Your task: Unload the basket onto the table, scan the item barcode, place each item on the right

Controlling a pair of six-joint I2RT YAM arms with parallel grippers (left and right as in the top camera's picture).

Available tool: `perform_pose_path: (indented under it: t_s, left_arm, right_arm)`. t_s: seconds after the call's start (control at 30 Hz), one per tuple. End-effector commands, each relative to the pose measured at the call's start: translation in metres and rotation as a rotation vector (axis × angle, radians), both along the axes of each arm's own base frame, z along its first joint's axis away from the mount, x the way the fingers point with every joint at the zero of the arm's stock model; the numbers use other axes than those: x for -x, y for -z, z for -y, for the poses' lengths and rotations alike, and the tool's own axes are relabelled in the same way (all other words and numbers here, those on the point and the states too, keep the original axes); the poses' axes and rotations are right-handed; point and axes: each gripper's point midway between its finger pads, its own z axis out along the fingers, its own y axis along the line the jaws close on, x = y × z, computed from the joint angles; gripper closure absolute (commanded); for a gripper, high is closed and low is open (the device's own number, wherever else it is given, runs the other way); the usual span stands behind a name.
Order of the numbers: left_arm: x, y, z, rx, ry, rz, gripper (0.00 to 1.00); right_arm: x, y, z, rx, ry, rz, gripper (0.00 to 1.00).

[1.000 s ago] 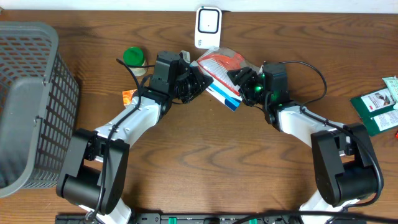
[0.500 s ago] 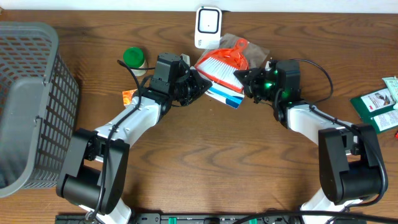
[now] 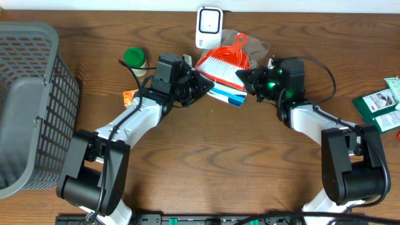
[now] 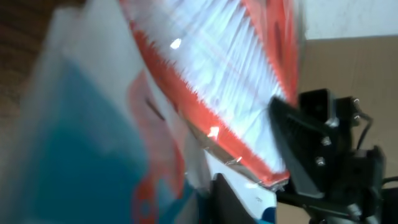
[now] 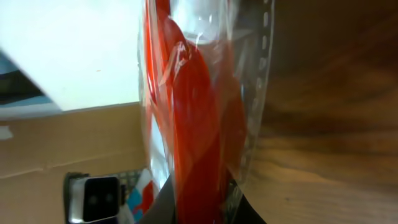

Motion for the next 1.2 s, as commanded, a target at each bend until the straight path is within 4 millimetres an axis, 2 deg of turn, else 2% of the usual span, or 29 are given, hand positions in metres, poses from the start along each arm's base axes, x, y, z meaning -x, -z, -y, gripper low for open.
perform_pose_path:
  t_s: [0.0,0.1,0.2,0.37,0.53,0.63,0.77,1.0,1.1,1.17]
  left_arm:
    - [-0.002,-0.021,0.004,0.004,0.018,0.057,0.76]
    - [0.000,-0.015,0.001,-0.013,0.009,0.032,0.61]
    - [0.002,-0.013,0.001,-0.018,0.009,0.019,0.44]
    - [0.004,-0.009,0.000,-0.043,0.031,0.035,0.28]
    - [0.016,0.012,-0.009,-0.118,0.033,-0.036,0.26]
    - [0.025,0.025,-0.016,-0.175,0.044,-0.076,0.26]
    - [0.033,0.033,-0.020,-0.220,0.083,-0.073,0.26]
    - [0.048,0.062,-0.046,-0.399,0.078,-0.136,0.22]
    - [0.055,0.068,-0.051,-0.431,0.095,-0.154,0.22]
    - [0.057,0.071,-0.055,-0.452,0.088,-0.167,0.22]
  right_arm:
    - [0.000,-0.024,-0.006,-0.069,-0.064,0.072,0.99]
    - [-0.002,-0.039,0.000,-0.140,-0.071,0.083,0.99]
    - [-0.003,-0.042,0.009,-0.162,-0.067,0.072,0.99]
    - [-0.010,-0.049,0.021,-0.133,-0.055,0.150,0.99]
    - [-0.023,-0.051,0.034,-0.074,0.025,0.210,0.99]
    - [-0.032,-0.038,0.046,-0.004,0.108,0.195,0.98]
    - [-0.036,-0.029,0.054,0.058,0.156,0.194,0.98]
    - [-0.049,-0.028,0.057,0.158,0.263,0.220,0.98]
    - [-0.055,-0.027,0.055,0.232,0.304,0.227,0.98]
    - [-0.060,-0.034,0.051,0.275,0.308,0.263,0.99]
